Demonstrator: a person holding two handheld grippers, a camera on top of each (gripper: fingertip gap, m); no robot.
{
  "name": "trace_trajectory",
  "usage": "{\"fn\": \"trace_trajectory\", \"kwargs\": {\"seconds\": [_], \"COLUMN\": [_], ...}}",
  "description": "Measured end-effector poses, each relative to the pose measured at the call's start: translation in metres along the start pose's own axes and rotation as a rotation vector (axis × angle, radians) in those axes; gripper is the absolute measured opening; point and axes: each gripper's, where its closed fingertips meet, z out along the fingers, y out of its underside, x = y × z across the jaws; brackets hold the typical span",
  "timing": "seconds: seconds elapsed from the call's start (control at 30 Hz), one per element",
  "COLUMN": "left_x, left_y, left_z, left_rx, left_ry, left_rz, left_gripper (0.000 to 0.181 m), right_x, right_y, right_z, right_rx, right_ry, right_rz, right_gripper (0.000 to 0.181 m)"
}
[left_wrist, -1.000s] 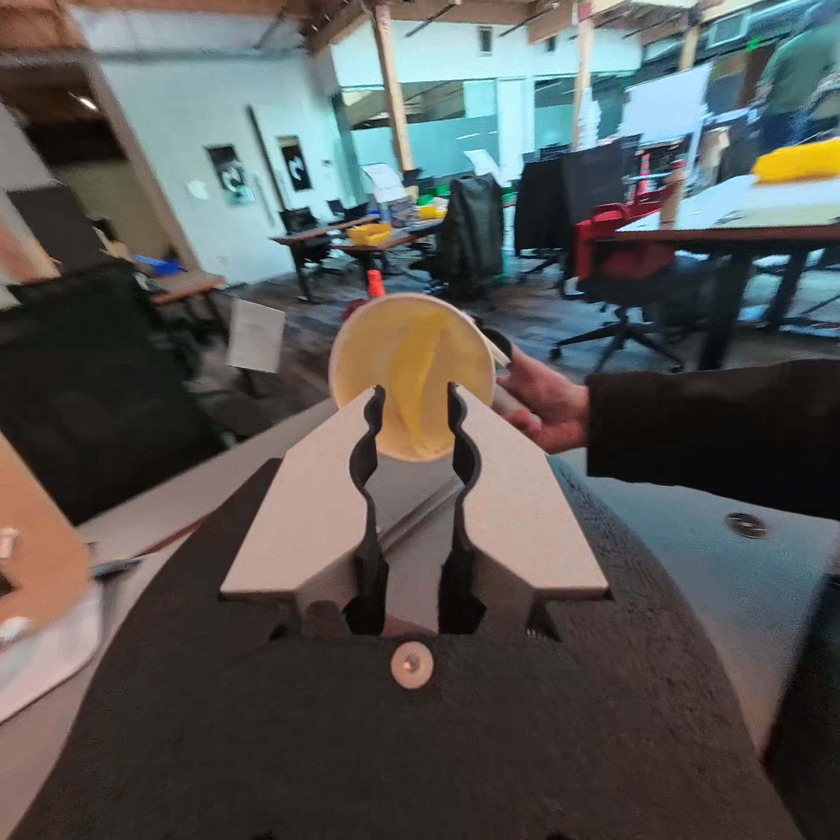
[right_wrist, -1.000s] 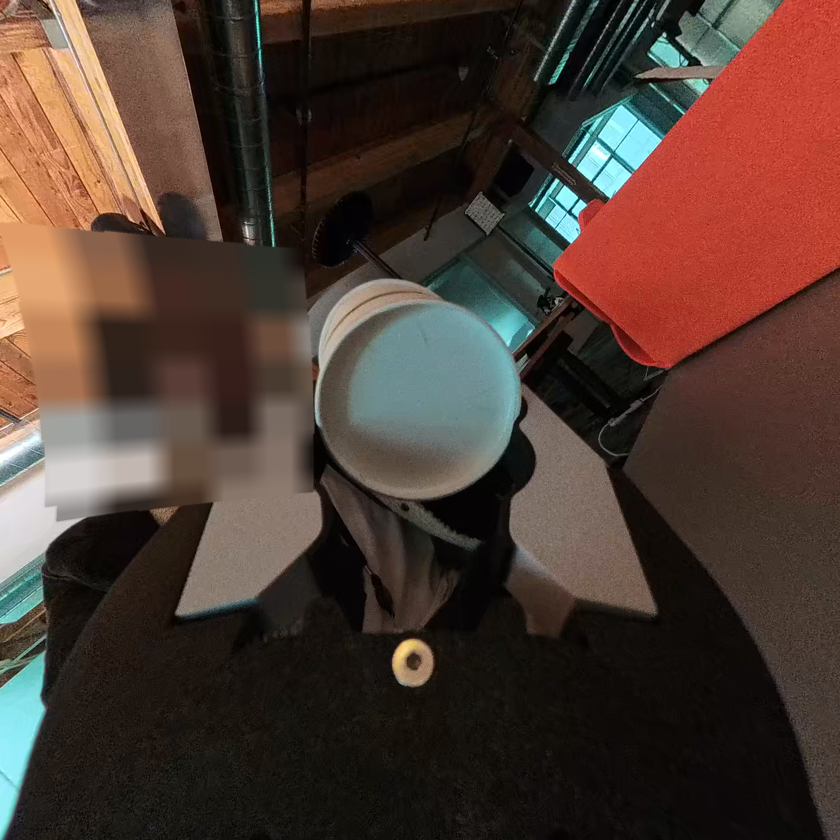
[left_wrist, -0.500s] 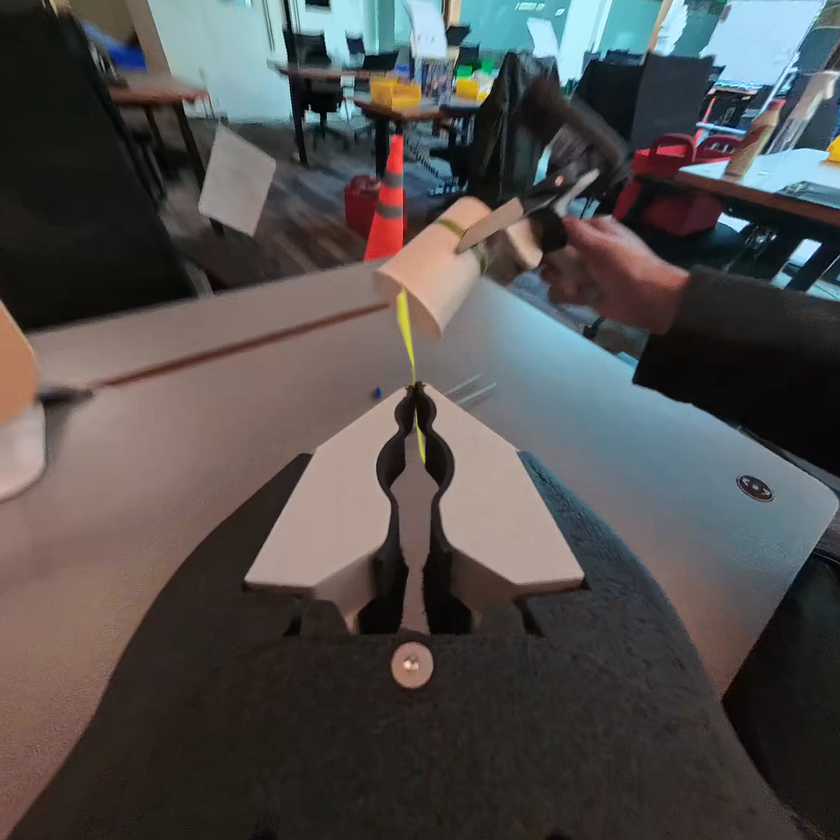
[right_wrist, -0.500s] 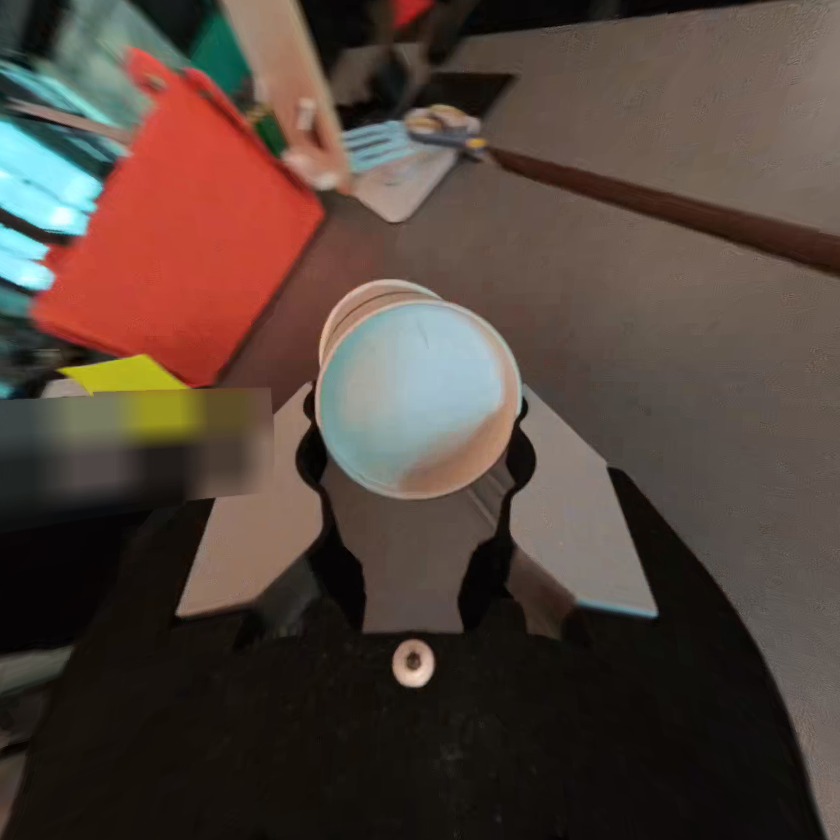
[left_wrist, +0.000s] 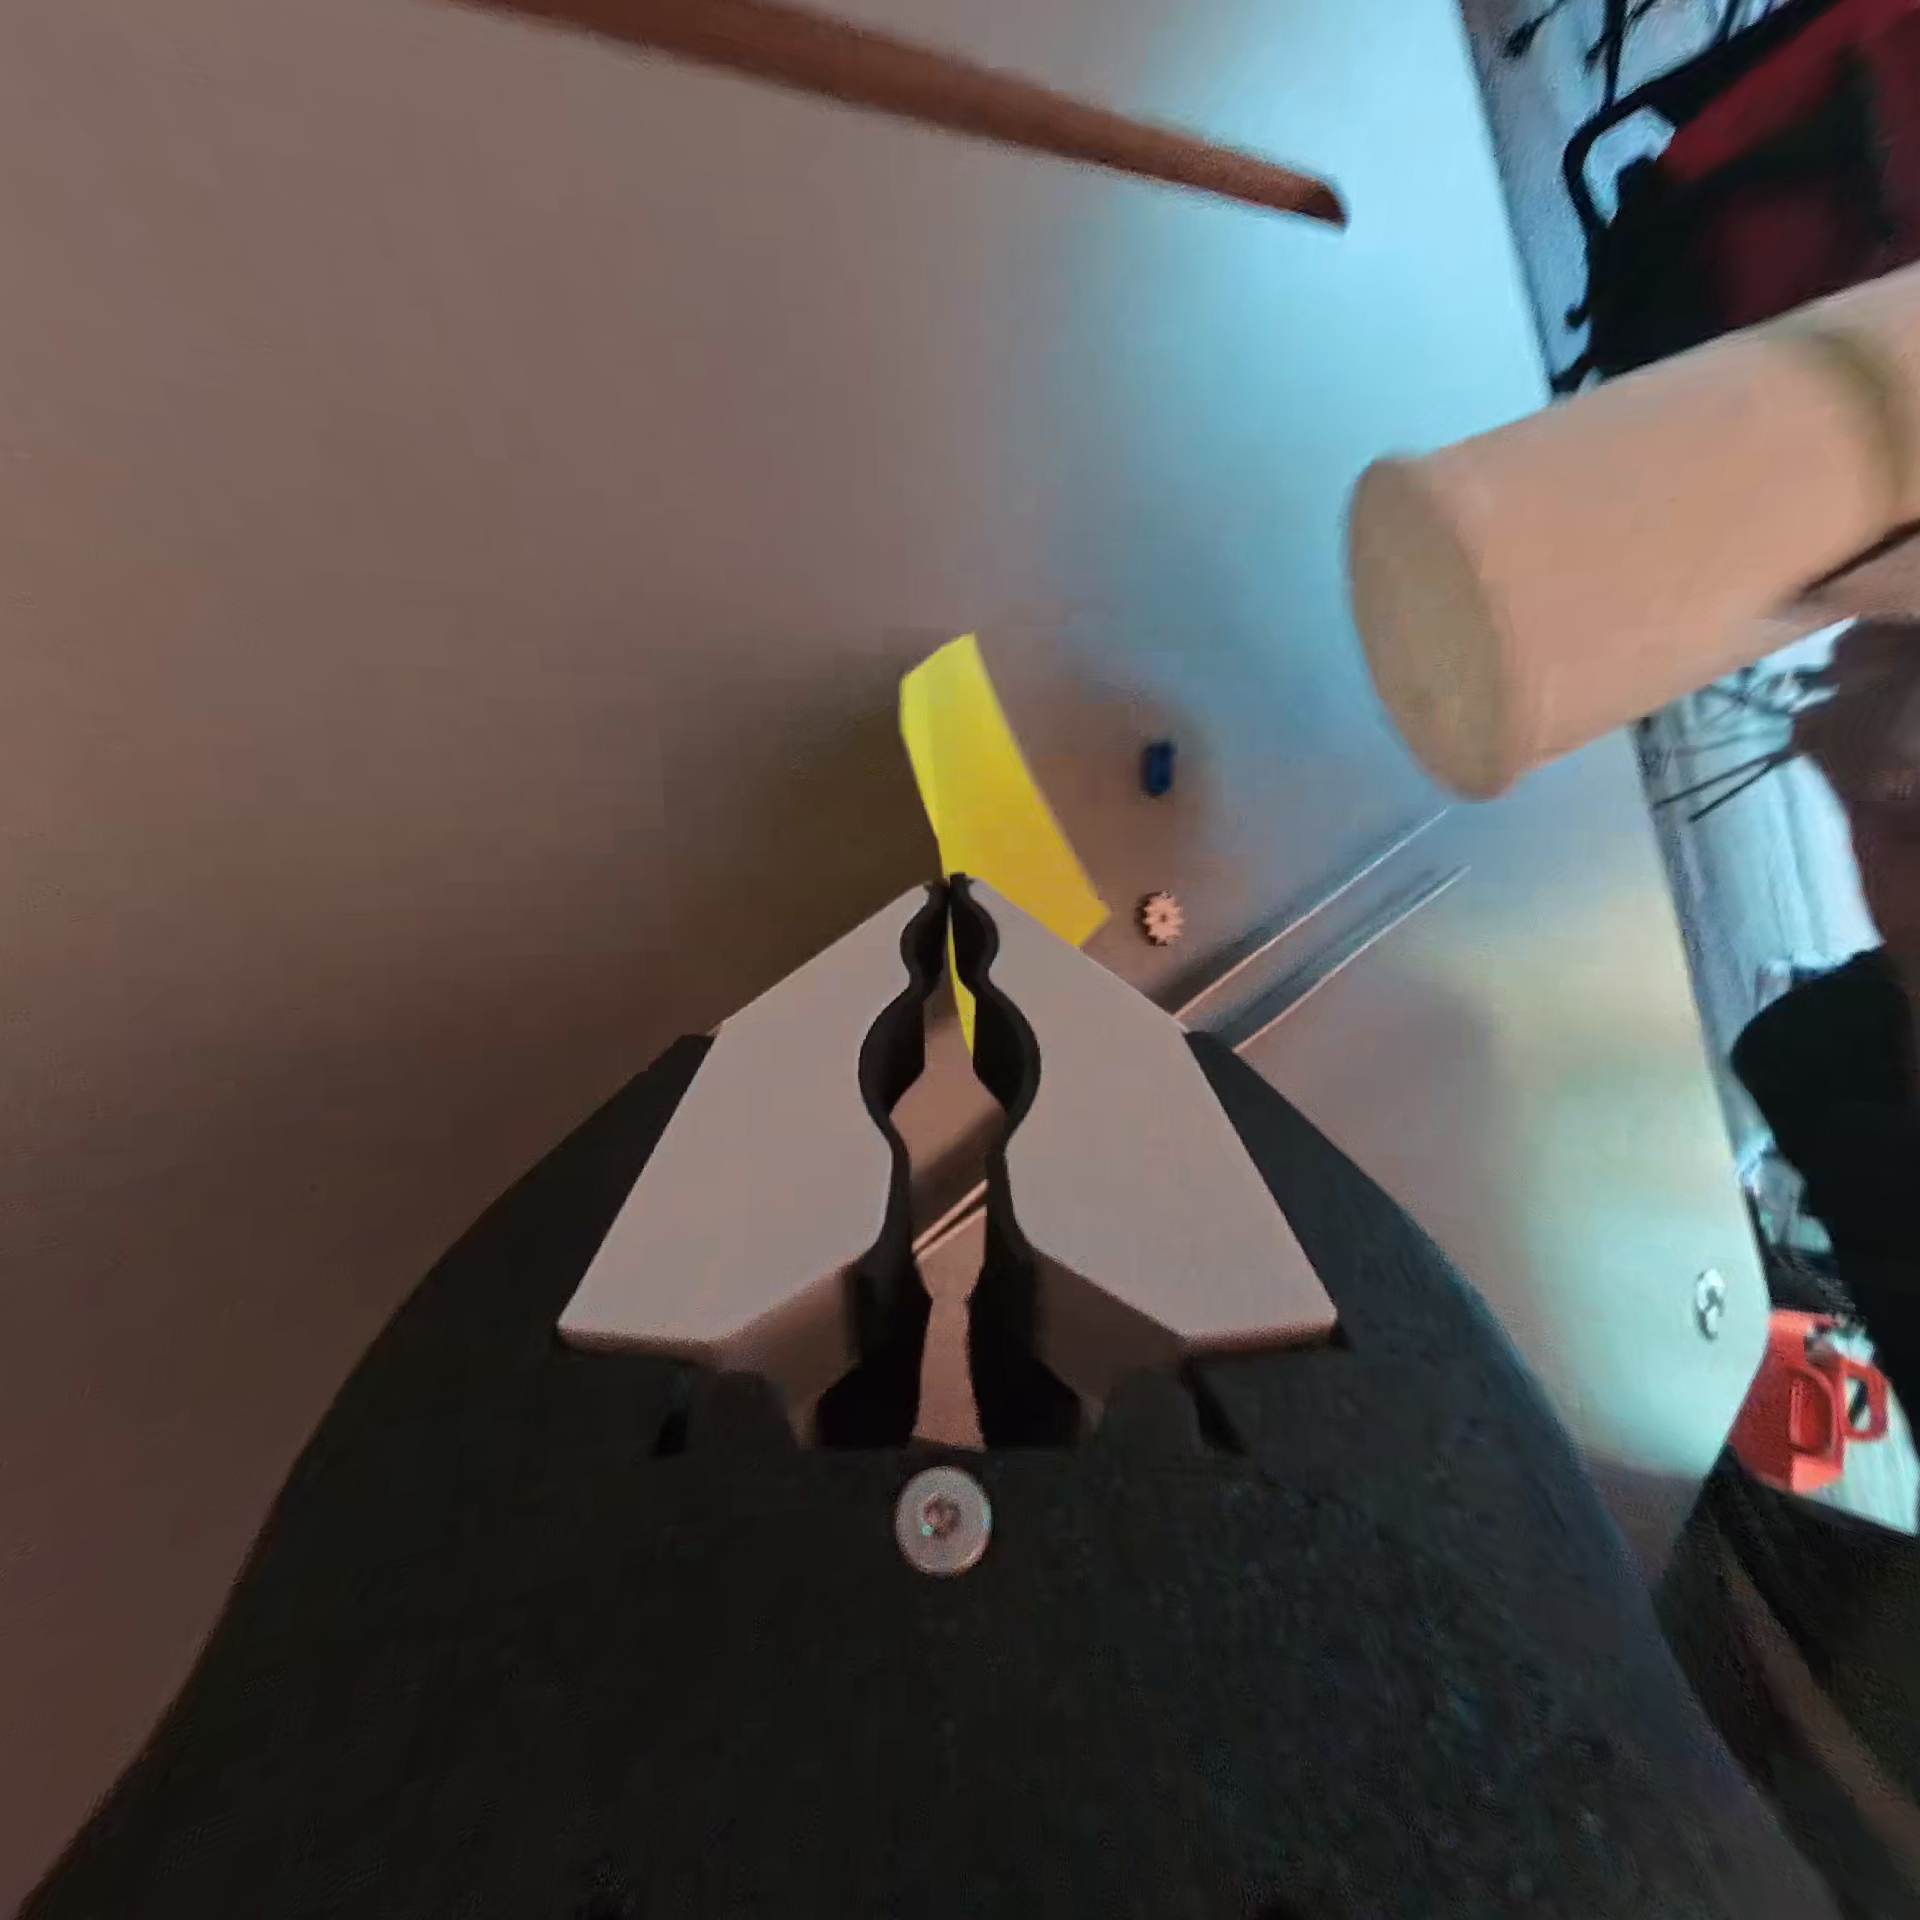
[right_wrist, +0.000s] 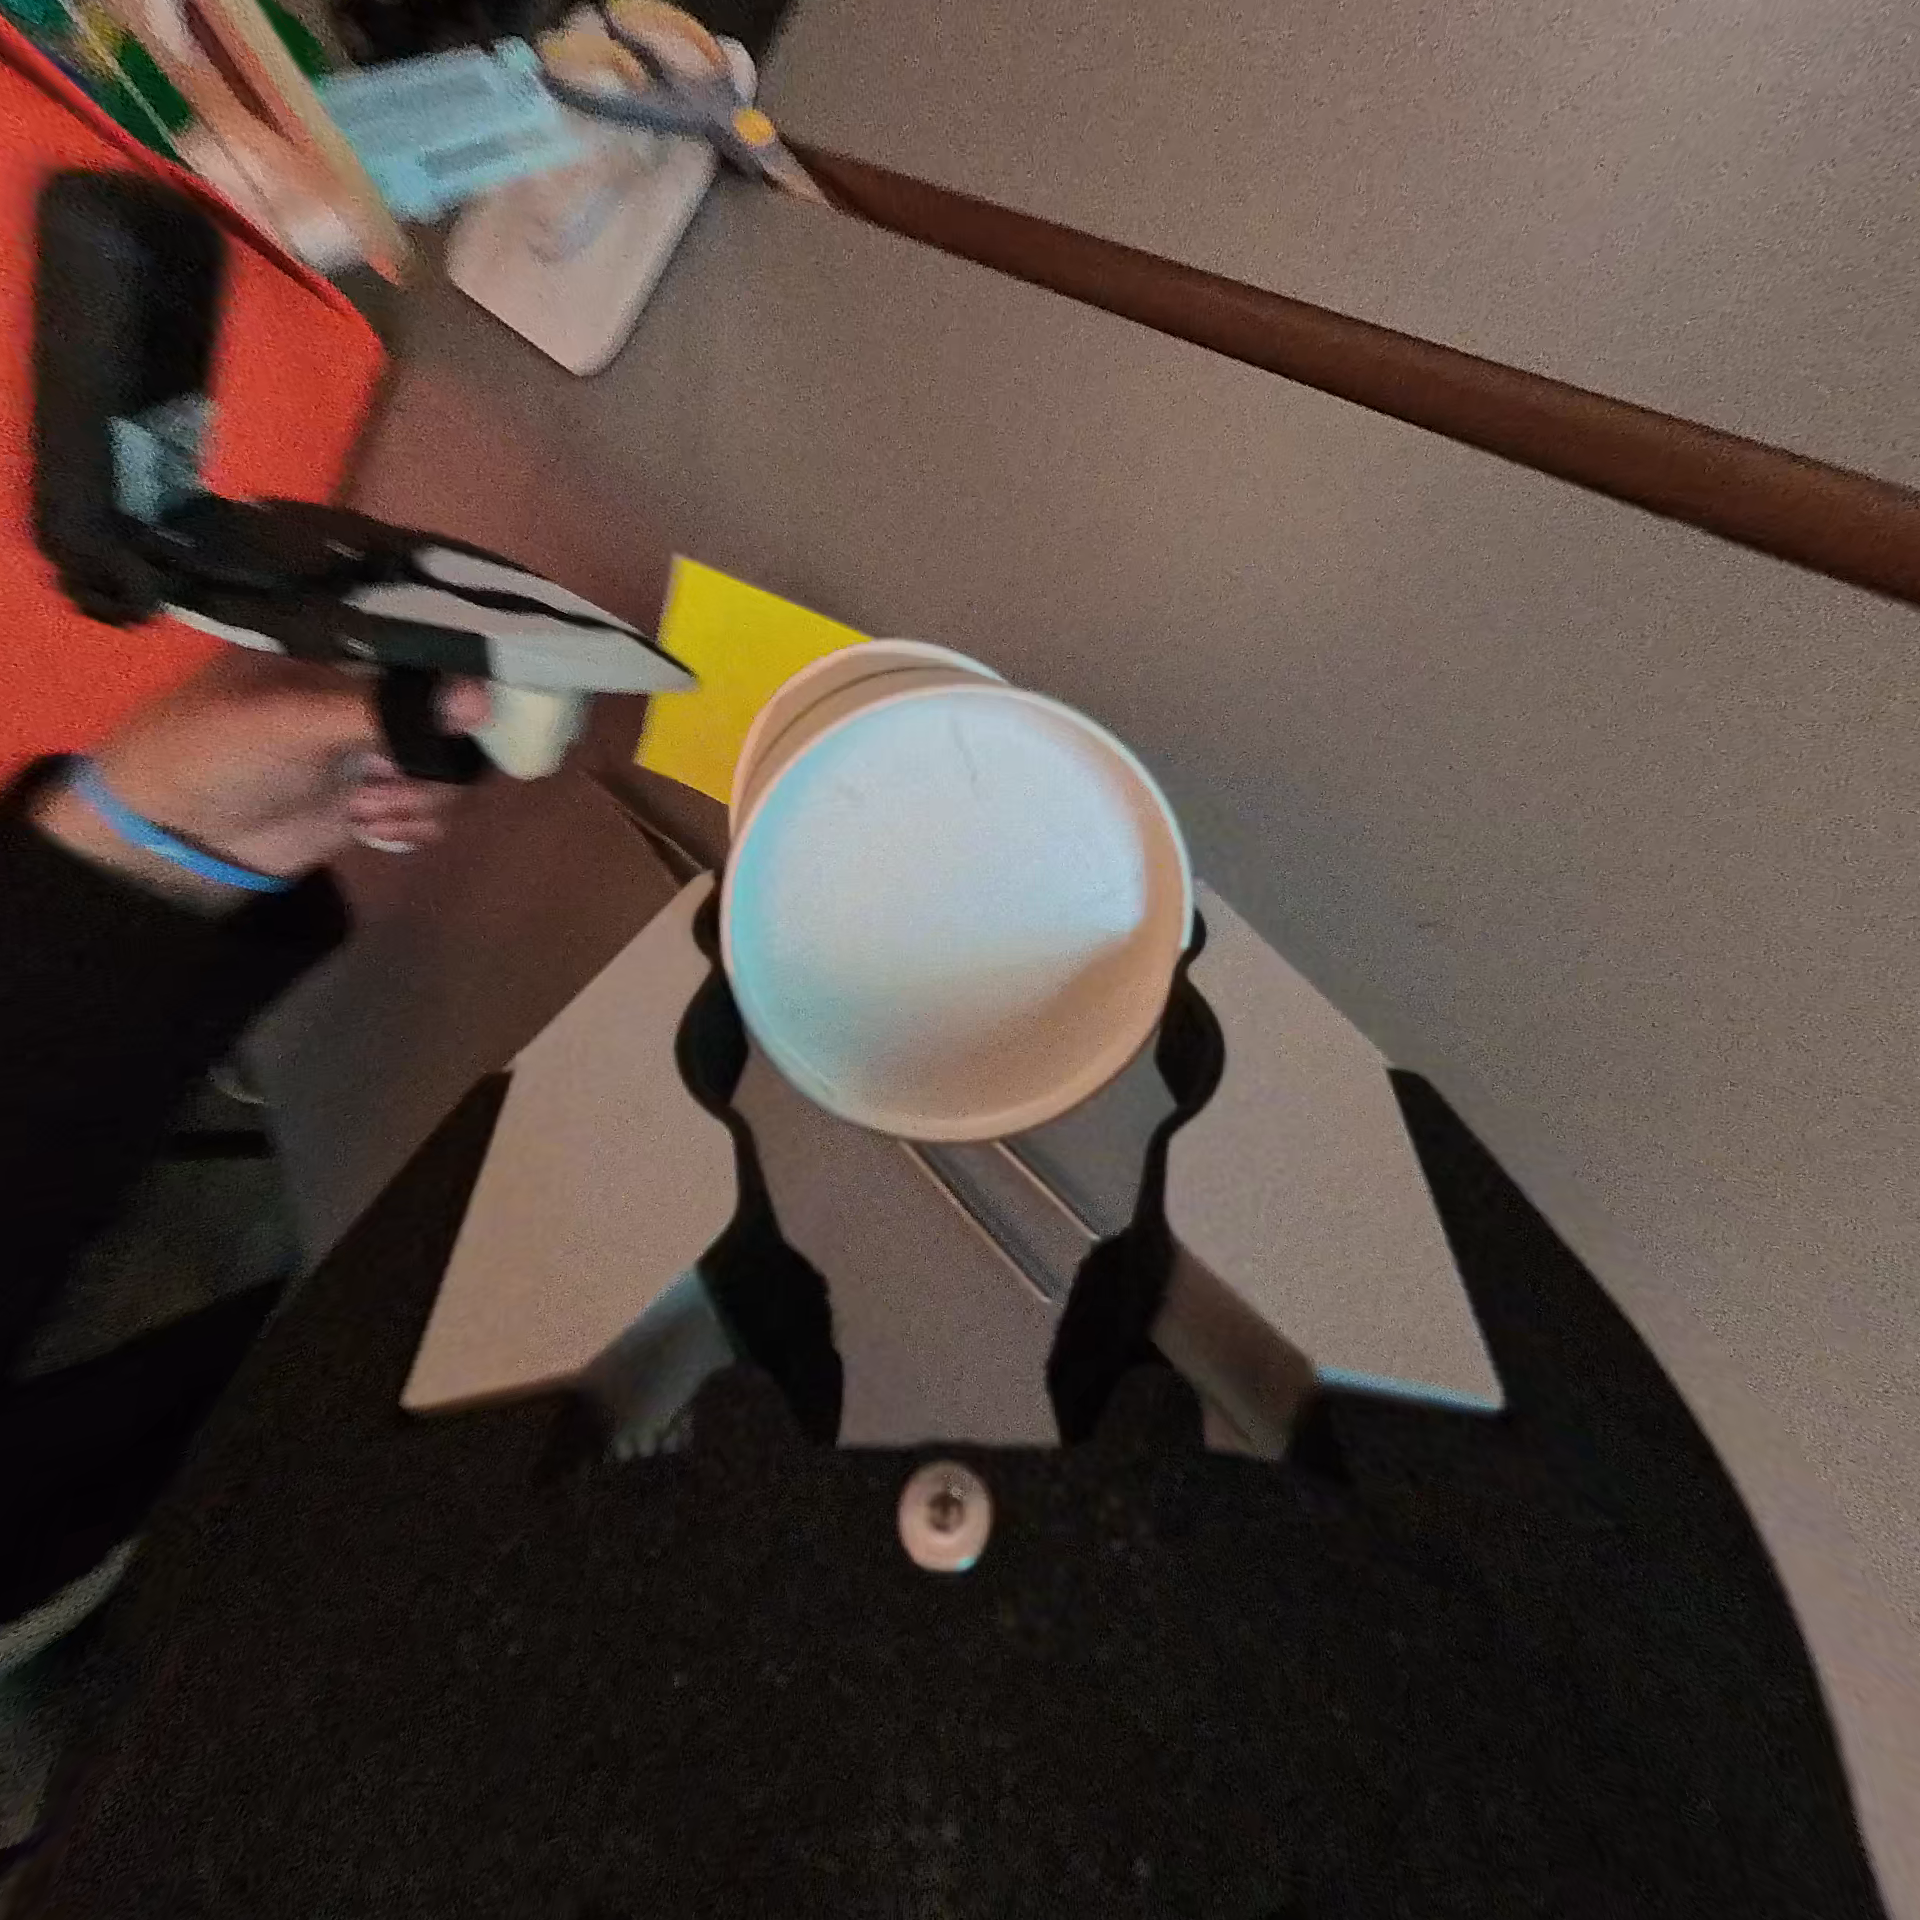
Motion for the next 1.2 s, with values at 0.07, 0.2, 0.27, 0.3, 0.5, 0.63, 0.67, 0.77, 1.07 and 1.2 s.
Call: {"fn": "trace_trajectory", "kwargs": {"seconds": [0.07, 0.2, 0.27, 0.3, 0.5, 0.63, 0.67, 0.77, 1.07, 1.2], "left_x": [-0.009, -0.002, 0.045, 0.081, 0.213, 0.213, 0.218, 0.214, 0.173, 0.150], "left_y": [0.004, -0.015, -0.028, -0.031, -0.035, -0.043, -0.041, -0.053, -0.075, -0.069], "left_z": [0.004, -0.020, -0.040, -0.051, -0.082, -0.069, -0.068, -0.062, 0.021, 0.057], "left_rx": [-0.021, 0.122, 0.250, 0.306, 0.479, 0.398, 0.354, 0.244, -0.448, -0.559], "left_ry": [-0.032, -0.119, -0.011, 0.105, 0.195, 0.028, 0.063, -0.012, -0.088, -0.141], "left_rz": [0.037, 0.198, 0.299, 0.346, 0.788, 0.875, 0.860, 0.940, 1.126, 1.121], "left_gripper": [0.016, 0.051, 0.051, 0.051, 0.047, 0.009, 0.005, 0.000, 0.000, 0.000], "right_x": [-0.017, -0.038, -0.050, -0.057, -0.105, -0.116, -0.114, -0.094, -0.098, -0.162], "right_y": [-0.015, -0.024, -0.019, -0.018, -0.023, -0.024, -0.024, -0.016, 0.067, 0.120], "right_z": [-0.016, -0.038, -0.037, -0.037, -0.029, -0.027, -0.028, -0.023, -0.102, -0.133], "right_rx": [0.112, 0.208, 0.212, 0.213, 0.156, 0.161, 0.177, 0.197, 0.268, 0.429], "right_ry": [-0.279, -0.755, -0.871, -0.938, -1.267, -1.268, -1.257, -1.081, -0.436, -0.458], "right_rz": [0.176, 0.449, 0.468, 0.483, 0.634, 0.625, 0.607, 0.560, 0.233, 0.067], "right_gripper": [0.080, 0.080, 0.081, 0.081, 0.080, 0.080, 0.080, 0.070, 0.066, 0.067]}}
